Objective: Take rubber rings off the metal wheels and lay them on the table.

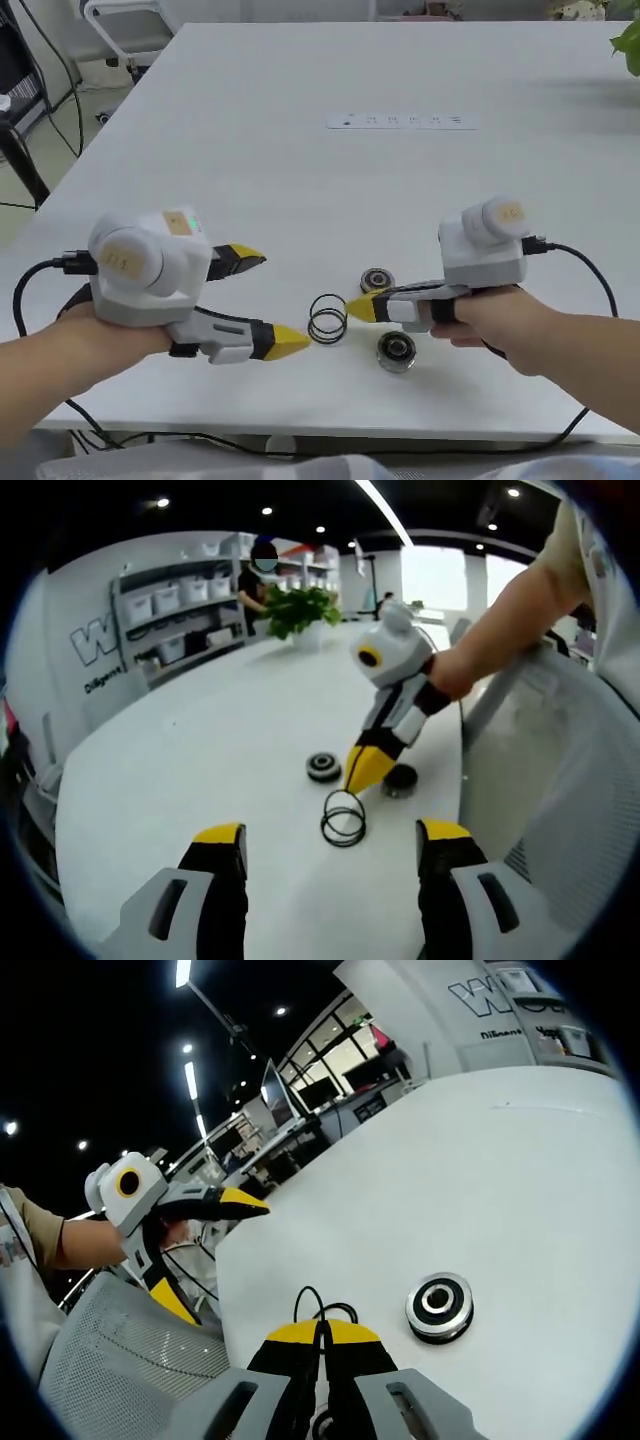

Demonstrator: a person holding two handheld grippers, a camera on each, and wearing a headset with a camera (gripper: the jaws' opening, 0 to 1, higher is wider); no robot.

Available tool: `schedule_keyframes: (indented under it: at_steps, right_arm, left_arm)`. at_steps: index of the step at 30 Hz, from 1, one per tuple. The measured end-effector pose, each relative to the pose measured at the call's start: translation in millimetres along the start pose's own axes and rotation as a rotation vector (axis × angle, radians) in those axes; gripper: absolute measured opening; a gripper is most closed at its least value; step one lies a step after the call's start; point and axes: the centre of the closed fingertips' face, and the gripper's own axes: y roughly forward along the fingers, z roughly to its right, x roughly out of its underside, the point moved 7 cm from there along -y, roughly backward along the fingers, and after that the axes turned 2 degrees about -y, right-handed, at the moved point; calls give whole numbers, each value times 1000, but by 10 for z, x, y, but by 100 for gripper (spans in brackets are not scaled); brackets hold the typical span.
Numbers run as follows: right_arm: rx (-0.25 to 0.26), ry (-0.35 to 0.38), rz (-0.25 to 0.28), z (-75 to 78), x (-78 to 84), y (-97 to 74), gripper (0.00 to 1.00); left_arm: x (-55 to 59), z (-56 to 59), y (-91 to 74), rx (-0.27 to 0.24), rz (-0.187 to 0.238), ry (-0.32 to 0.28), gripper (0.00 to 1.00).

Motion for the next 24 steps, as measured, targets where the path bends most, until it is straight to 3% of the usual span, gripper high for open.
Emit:
schedule_keyframes:
  at_steps: [7,24]
  right_arm:
    - [7,24,-50,43,64,38,0]
    - [47,23,-54,104,74,71,0]
  left_arm:
    - [48,-40,-19,-7,-5,-15,69]
    - [56,-49,35,1,-16,-23,69]
